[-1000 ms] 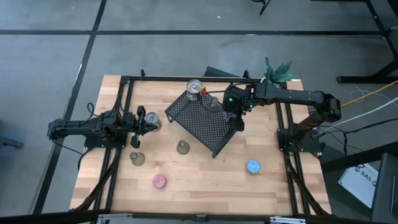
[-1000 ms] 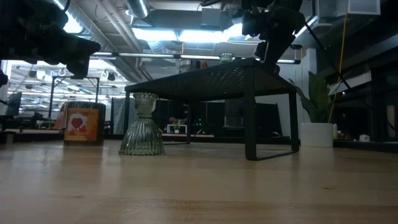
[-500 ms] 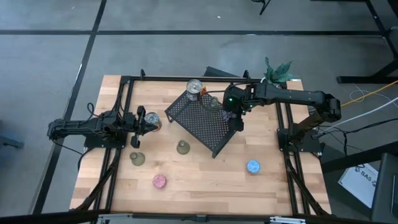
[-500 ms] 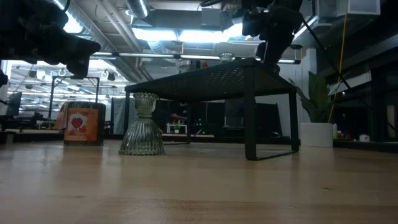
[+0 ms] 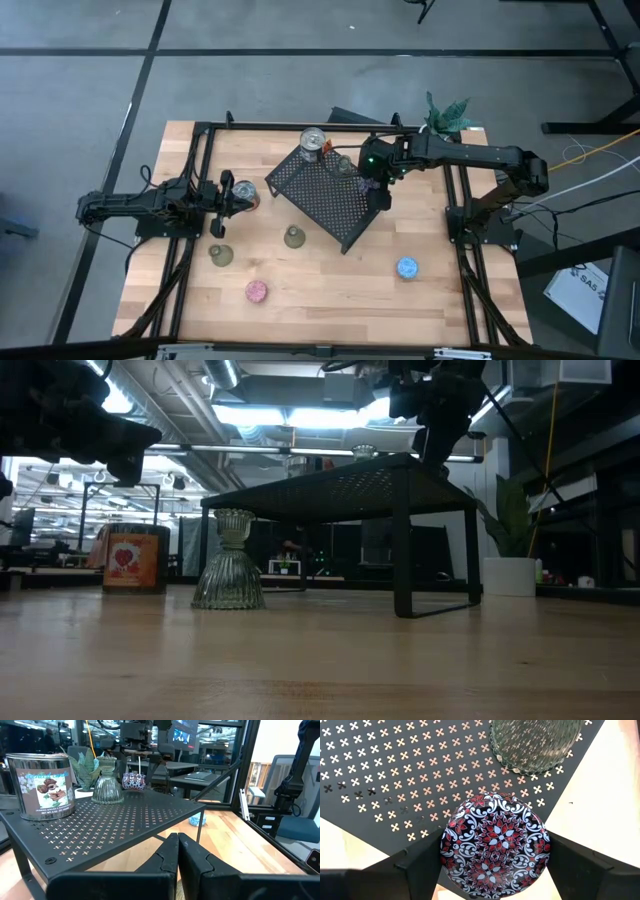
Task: Pick & Place candle stick holders
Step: Put the dark red scented candle on the shelf, then put the blue scented candle on the shelf
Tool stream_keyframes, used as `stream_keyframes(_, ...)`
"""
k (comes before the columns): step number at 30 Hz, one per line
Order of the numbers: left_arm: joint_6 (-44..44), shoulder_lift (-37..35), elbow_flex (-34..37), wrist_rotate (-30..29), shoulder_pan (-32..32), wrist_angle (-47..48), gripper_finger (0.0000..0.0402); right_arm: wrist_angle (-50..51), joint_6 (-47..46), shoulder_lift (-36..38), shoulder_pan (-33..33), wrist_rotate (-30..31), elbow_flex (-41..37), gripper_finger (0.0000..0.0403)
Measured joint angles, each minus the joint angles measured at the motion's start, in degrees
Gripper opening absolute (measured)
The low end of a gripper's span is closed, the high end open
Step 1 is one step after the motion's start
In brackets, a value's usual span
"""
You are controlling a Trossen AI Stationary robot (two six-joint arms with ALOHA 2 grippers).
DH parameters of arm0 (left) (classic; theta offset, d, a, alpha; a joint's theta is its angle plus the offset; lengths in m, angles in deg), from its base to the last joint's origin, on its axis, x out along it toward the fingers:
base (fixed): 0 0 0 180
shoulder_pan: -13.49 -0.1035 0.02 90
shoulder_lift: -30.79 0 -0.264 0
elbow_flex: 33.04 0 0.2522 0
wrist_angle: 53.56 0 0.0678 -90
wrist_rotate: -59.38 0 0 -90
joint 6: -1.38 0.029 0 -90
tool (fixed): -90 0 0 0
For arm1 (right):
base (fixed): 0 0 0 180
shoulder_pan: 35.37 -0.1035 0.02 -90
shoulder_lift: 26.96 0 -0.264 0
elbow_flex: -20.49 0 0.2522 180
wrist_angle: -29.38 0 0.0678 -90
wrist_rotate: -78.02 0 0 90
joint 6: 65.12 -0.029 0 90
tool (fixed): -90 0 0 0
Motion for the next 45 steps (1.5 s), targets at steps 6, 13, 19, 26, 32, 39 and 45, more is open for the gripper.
stream_keyframes(6, 0.0, 0.0, 0.0, 0.0, 0.0, 0.0, 0.0001, 0.0, 0.1, 0.0, 0.0, 0.3, 0.0, 0.0317)
stream_keyframes(13, 0.0, 0.0, 0.0, 0.0, 0.0, 0.0, 0.0001, 0.1, 0.1, 0.0, 0.0, 0.1, 0.0, 0.0317)
stream_keyframes(19, 0.0, 0.0, 0.0, 0.0, 0.0, 0.0, 0.0001, -0.1, -0.1, 0.0, 0.0, 0.0, 0.0, 0.0332)
stream_keyframes(26, 0.0, 0.0, 0.0, 0.0, 0.0, 0.0, 0.0001, -0.2, -0.1, 0.0, 0.0, 0.0, 0.0, 0.0368)
stream_keyframes(32, 0.0, 0.0, 0.0, 0.0, 0.0, 0.0, 0.0001, 0.0, 1.2, 0.8, 0.0, 0.0, 0.0, 0.0371)
stream_keyframes(39, 0.0, 0.0, 0.0, 0.0, 0.0, 0.0, 0.0001, 0.3, 1.7, 4.6, 0.0, -0.1, 0.0, 0.0371)
stream_keyframes(45, 0.0, 0.0, 0.0, 0.0, 0.0, 0.0, 0.0001, 3.9, 1.9, 7.7, -0.1, -0.2, 0.0, 0.0372)
